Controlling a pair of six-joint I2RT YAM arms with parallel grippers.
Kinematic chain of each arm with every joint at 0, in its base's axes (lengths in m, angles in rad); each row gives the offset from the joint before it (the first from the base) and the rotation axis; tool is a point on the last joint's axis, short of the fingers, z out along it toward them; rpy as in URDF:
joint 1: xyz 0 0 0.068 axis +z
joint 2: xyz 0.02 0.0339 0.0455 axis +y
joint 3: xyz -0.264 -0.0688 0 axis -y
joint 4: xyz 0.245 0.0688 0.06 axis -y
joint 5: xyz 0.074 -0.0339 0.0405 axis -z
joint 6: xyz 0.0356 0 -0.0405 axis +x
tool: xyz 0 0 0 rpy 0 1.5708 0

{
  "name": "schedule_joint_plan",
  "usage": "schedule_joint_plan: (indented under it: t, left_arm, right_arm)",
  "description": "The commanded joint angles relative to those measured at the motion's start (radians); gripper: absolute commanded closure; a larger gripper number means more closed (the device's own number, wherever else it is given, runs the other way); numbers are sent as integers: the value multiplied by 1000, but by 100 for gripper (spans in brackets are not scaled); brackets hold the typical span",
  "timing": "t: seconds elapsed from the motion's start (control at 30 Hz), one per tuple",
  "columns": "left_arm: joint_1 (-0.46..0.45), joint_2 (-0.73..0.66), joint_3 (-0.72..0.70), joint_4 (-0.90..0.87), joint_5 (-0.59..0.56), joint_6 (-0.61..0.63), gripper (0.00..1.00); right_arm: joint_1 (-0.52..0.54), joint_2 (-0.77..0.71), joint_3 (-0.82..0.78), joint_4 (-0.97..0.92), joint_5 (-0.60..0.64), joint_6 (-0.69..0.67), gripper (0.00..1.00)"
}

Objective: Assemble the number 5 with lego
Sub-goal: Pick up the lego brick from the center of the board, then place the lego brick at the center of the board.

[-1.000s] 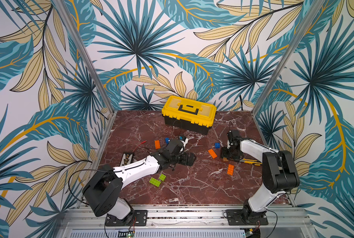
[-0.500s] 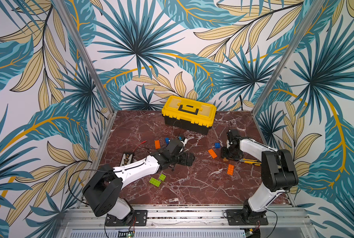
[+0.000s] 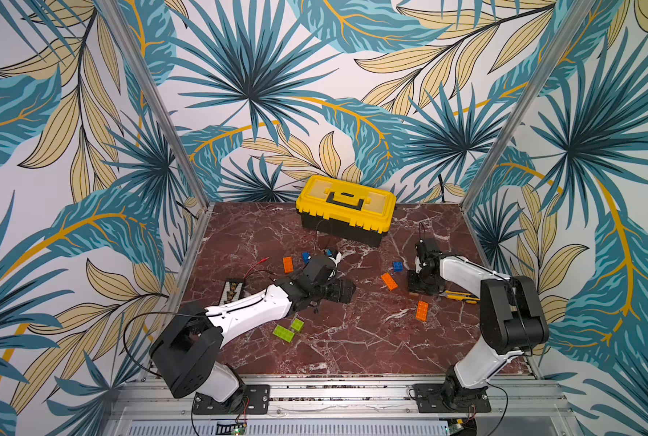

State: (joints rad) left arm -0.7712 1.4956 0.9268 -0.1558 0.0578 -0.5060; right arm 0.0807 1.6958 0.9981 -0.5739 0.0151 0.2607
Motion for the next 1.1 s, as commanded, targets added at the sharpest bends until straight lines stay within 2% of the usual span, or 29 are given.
schedule_joint_plan:
  t: [0.0,0.23,0.53,0.77,0.83,1.07]
  left_arm:
    - [-3,-42,28,2,-38,-4,0]
    - [-2,-85,-20,30,-108,-18,0]
    - [16,-188,-131,63,-255,-83,0]
    - [80,-256,-224,92,-156,-156,0]
    - [83,-266,-232,88,-149,-155,0]
    - [89,-287,-246,39,-190,-189,0]
  right_arm:
    - [12,-73,-31,17,2,-18,71]
    - [73,-187,-76,64,-48,-49,72]
    - [216,-237,-73,48,-100,-136,73]
    - [368,-245,-91,49,-151,-288,75]
    - [412,-238,-93,42,-163,-345,79]
    - [506,-192,-84,45,-141,-429,76]
